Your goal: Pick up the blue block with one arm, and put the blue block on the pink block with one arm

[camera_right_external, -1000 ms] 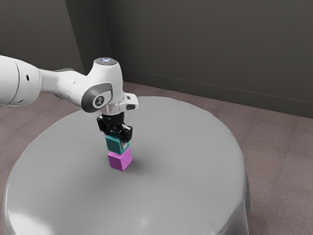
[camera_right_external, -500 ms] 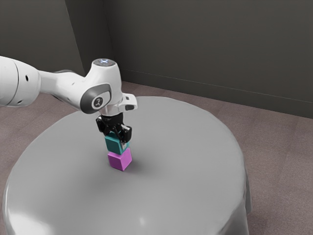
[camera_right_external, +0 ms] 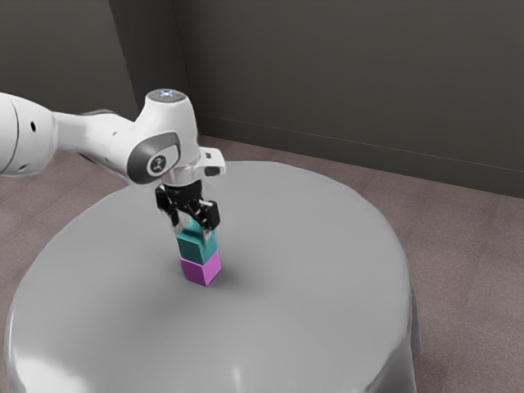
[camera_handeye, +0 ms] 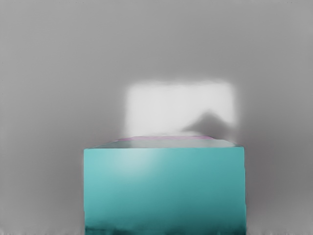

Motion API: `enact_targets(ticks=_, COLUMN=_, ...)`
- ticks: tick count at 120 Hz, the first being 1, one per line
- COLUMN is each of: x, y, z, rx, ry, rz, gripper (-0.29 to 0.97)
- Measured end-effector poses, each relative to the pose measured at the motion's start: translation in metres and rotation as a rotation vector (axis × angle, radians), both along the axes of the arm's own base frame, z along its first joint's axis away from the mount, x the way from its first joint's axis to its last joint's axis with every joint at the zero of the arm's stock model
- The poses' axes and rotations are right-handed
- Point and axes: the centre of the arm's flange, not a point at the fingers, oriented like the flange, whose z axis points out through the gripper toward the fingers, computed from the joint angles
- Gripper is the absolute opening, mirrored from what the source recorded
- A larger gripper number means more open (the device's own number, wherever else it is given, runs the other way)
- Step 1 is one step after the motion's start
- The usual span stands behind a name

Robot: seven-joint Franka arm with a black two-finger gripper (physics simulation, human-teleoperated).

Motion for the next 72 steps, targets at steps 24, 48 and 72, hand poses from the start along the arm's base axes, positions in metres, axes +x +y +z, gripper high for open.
enact_targets(ticks=24, x=-0.016, y=-0.005, z=0.059, rx=0.022, ry=-0.074, rz=-0.002, gripper=0.66)
enact_targets(ticks=48, x=-0.033, y=-0.014, z=0.094, rx=0.044, ry=-0.105, rz=-0.014, gripper=0.67)
enact_targets(ticks=72, x=-0.038, y=-0.024, z=0.1, rx=0.035, ry=-0.105, rz=-0.035, gripper=0.68)
